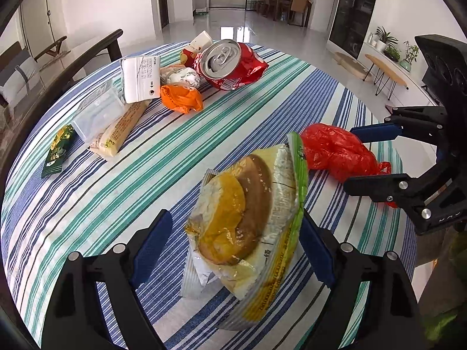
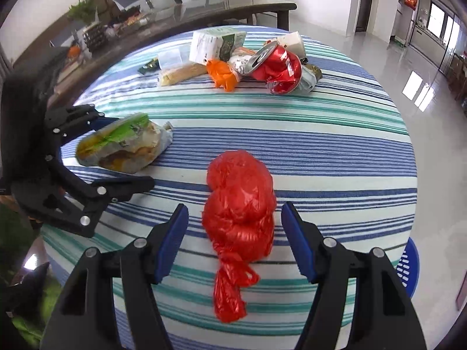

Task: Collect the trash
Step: 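Grasp the red plastic bag with the right gripper while the left gripper grasps the snack bag, then carry both bags over the blue wastebasket and open both grippers to drop them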

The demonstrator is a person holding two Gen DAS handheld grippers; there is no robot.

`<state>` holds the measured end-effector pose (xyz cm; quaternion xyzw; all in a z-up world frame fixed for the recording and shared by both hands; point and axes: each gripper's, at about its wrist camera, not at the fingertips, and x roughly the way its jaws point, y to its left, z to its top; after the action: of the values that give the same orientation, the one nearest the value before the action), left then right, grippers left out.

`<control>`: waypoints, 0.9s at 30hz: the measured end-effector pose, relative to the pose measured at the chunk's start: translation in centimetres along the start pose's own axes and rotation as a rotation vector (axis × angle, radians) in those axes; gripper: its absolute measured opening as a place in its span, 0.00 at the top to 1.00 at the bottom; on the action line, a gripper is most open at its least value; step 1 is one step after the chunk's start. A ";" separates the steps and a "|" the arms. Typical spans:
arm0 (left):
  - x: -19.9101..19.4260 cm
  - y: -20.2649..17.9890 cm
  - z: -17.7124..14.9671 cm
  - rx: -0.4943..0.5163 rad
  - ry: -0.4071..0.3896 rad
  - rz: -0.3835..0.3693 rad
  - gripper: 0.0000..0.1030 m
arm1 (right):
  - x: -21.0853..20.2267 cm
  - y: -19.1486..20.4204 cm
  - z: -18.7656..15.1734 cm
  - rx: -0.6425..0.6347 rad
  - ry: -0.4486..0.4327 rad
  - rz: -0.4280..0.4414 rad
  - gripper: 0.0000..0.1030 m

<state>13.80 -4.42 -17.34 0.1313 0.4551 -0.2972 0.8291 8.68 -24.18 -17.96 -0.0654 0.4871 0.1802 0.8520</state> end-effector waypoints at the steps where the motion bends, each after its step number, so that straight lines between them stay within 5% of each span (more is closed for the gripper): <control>1: 0.1 0.0 0.0 -0.001 0.007 0.005 0.27 | 0.1 -0.1 -0.1 0.000 0.004 0.001 0.38; 3: 0.2 -0.1 -0.1 0.010 0.019 0.025 0.38 | 0.5 -0.1 -0.1 -0.001 0.015 -0.004 0.57; 6: -0.1 -0.4 -0.1 0.019 0.018 0.022 0.62 | 0.1 -0.3 -0.3 0.020 -0.004 -0.003 0.58; 9: -0.6 -0.5 0.0 0.002 0.009 0.015 0.69 | -0.8 -1.1 -0.7 0.069 -0.040 0.014 0.59; 22: -3.5 -3.8 3.5 -0.070 -0.050 -0.055 0.72 | -5.2 -6.6 -2.5 0.292 -0.148 0.091 0.59; 27: -3.9 -7.9 6.7 -0.047 -0.059 -0.114 0.72 | -8.6 -11.4 -4.0 0.384 -0.201 0.026 0.58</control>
<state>11.87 -12.46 -10.03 0.0769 0.4438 -0.3368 0.8268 5.66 -37.97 -13.40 0.1225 0.4257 0.1008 0.8909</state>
